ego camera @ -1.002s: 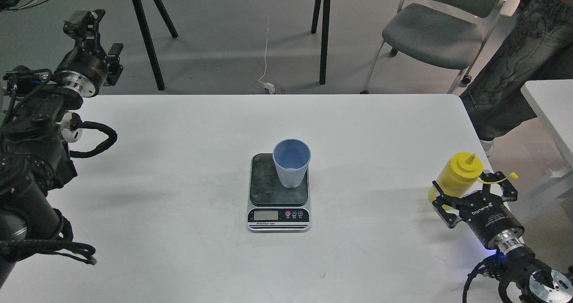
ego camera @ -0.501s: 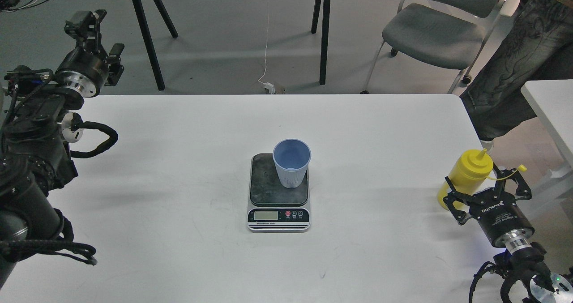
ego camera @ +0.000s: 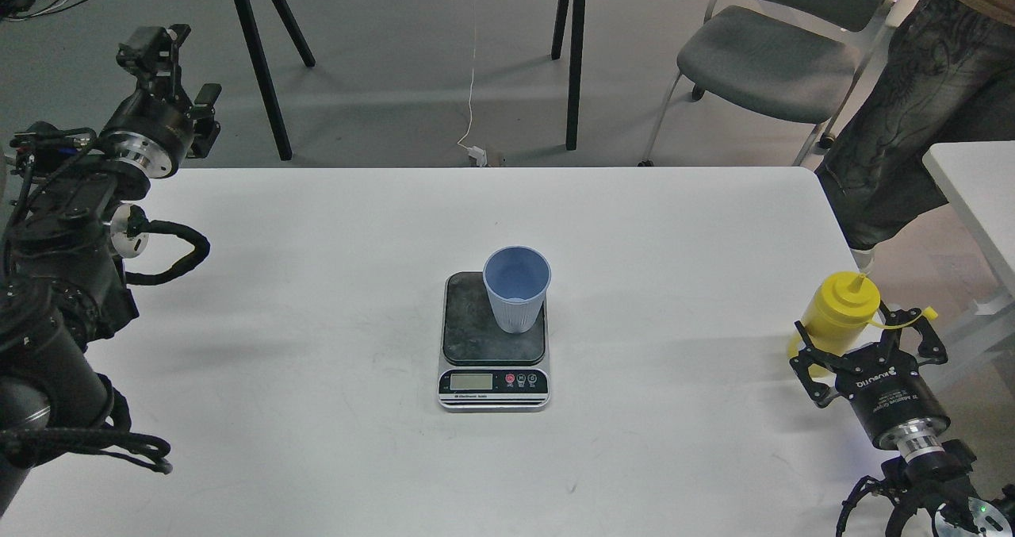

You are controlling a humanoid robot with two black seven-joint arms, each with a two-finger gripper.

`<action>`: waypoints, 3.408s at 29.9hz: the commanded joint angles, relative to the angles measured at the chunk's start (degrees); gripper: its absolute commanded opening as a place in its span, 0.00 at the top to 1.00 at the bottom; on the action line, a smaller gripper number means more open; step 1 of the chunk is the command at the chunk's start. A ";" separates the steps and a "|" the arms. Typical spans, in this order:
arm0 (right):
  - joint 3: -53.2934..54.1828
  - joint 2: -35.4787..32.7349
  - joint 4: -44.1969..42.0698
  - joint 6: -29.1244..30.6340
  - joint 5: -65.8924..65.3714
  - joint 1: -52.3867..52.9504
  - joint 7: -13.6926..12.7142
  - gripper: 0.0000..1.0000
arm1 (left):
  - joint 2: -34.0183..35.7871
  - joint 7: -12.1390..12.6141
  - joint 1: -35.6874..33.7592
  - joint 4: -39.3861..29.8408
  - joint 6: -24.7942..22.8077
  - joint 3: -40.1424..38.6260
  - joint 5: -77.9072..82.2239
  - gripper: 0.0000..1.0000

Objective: Pour seasoning into cup on scale with both arms
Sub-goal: 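Move the right gripper to the yellow bottle and close around it, then lift the yellow bottle with the right gripper and invert it over the cup, then hold the inverted yellow bottle above the blue cup, squeezing sauce out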

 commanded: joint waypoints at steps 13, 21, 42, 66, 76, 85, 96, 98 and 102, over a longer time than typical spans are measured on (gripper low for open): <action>1.61 0.48 -0.12 0.00 -1.73 0.06 0.82 0.34 | 0.09 0.00 0.01 0.00 0.00 0.01 -0.01 0.13; 4.69 -4.87 0.49 0.00 -9.70 4.70 0.38 0.34 | -0.09 0.00 -0.25 0.00 0.00 0.01 -0.01 0.13; -23.33 -12.44 -0.12 0.00 -53.83 58.57 -3.48 0.32 | -3.51 0.00 -0.78 -0.18 0.00 -0.16 -0.53 0.13; -40.05 0.30 3.13 -6.11 -84.51 74.41 -3.39 0.32 | -3.78 0.00 -0.43 -0.26 0.00 -0.16 -0.53 0.13; -43.21 3.82 2.69 -8.40 -88.47 75.73 -3.40 0.32 | -3.87 0.00 -0.78 -0.35 0.00 -0.16 -0.53 0.13; -46.02 5.58 2.69 -10.77 -93.40 75.20 -3.31 0.31 | -4.48 0.00 -1.05 -0.35 0.00 -0.16 -0.62 0.13; -46.55 5.93 2.60 -11.48 -94.72 74.85 -3.22 0.31 | -5.54 0.00 -1.04 -0.35 0.00 -0.16 -0.53 0.12; -46.64 5.93 2.60 -11.48 -94.63 74.59 -3.22 0.31 | -5.45 0.00 -1.13 -0.35 0.00 -0.16 -0.53 0.12; -46.64 5.75 2.69 -11.48 -94.80 73.71 -3.13 0.31 | -5.45 0.00 -1.22 -0.35 0.00 -0.16 -0.53 0.12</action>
